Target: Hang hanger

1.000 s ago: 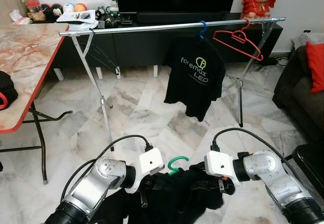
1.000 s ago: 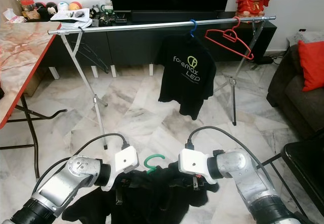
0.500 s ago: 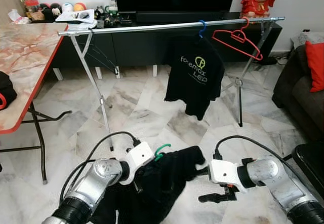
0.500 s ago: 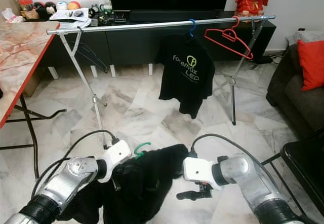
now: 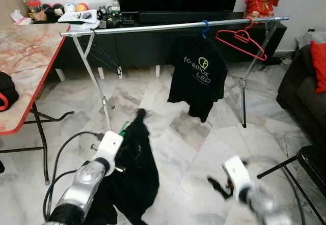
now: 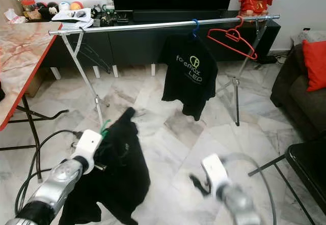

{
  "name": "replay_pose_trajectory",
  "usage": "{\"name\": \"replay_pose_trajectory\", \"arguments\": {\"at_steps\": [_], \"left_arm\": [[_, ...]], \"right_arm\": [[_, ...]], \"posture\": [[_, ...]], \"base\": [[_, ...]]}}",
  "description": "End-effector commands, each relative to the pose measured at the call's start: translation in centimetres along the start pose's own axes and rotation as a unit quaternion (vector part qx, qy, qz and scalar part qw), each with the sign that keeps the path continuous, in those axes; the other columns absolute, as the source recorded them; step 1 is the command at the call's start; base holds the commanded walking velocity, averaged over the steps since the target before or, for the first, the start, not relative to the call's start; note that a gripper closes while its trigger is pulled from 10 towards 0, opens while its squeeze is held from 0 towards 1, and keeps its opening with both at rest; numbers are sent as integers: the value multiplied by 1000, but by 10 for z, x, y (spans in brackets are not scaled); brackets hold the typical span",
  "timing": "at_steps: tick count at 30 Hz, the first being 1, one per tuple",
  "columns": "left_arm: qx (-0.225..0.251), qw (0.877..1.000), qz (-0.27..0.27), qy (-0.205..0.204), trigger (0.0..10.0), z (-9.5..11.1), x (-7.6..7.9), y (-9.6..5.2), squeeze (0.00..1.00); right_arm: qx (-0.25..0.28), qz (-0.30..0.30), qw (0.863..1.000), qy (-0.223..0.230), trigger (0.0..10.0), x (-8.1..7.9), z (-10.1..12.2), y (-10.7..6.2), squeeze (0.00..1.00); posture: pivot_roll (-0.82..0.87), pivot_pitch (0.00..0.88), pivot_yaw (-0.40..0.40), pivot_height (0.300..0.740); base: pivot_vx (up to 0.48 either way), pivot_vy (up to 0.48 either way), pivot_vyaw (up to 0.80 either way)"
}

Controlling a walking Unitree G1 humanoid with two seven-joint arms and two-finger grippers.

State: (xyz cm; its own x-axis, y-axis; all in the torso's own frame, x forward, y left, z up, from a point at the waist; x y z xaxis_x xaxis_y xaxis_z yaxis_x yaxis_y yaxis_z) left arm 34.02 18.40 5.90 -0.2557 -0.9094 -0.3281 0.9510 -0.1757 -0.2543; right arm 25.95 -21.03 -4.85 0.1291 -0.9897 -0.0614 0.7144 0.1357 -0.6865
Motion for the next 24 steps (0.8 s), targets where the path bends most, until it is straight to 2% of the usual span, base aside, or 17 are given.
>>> {"name": "replay_pose_trajectory", "arguments": {"at_steps": [1,4,5,6,7,9,10,12,17,18,20,24], "left_arm": [[34,999,19,-19,10000,7,-4,-3,0],[37,999,30,-22,10000,0,-5,-12,0],[37,999,30,-22,10000,0,-5,-12,0],[41,998,41,-29,10000,-5,-6,-19,0],[39,997,51,-30,10000,-8,-8,-24,0],[37,997,68,2,10000,-14,-10,-34,0],[39,997,69,6,10000,-16,-10,-38,0],[36,996,76,-13,10000,-24,-13,-50,0],[9,998,63,-10,10000,-41,-14,-66,0],[3,997,70,-32,10000,-46,-16,-71,0],[-2,996,77,-48,10000,-50,-15,-75,0],[-5,997,64,-44,10000,-53,-6,-82,0]], "right_arm": [[-24,-41,997,54,10000,0,-28,-3,0],[-58,-83,989,108,10000,-4,-63,-10,0],[-58,-83,989,108,10000,-4,-63,-10,0],[-76,-106,980,150,10000,-6,-81,-15,0],[-85,-120,976,161,10000,-6,-89,-18,0],[-102,-136,974,153,10000,-6,-102,-23,0],[-105,-142,973,152,10000,-5,-104,-24,0],[-106,-161,966,171,10000,-7,-109,-25,0],[-97,-153,967,177,10000,-14,-105,-22,0],[-99,-154,969,166,10000,-14,-105,-22,0],[-104,-151,971,154,10000,-13,-106,-23,0],[-111,-137,975,138,10000,-16,-109,-23,0]], "posture": [[-65,36,46,740],[-66,22,47,740],[-66,22,47,740],[-68,17,45,740],[-69,11,43,740],[-54,0,54,740],[-54,0,58,740],[-79,0,86,740],[-94,0,88,740],[-98,0,82,740],[-97,0,76,740],[-88,0,68,740]], "base": [[0,0,0],[0,0,0],[0,0,0],[0,0,0],[0,0,0],[0,0,0],[0,0,0],[0,0,0],[0,0,0],[0,0,0],[0,0,0],[0,0,0]]}}
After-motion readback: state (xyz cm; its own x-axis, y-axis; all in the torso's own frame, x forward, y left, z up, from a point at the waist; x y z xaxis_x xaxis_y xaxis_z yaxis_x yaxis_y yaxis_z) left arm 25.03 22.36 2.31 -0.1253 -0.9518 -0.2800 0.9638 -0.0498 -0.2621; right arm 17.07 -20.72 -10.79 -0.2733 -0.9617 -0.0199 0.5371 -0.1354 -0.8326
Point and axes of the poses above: a point about 5 cm out from each wrist's last joint towards the gripper, its own y axis pointing out of the wrist towards the gripper, its own z axis along the axis of the wrist's last joint, x = y × z, the point moved 2 cm from there along y, pointing out of the wrist towards the gripper, and after that the axes turned 9 degrees about y, right-handed, at the moved point
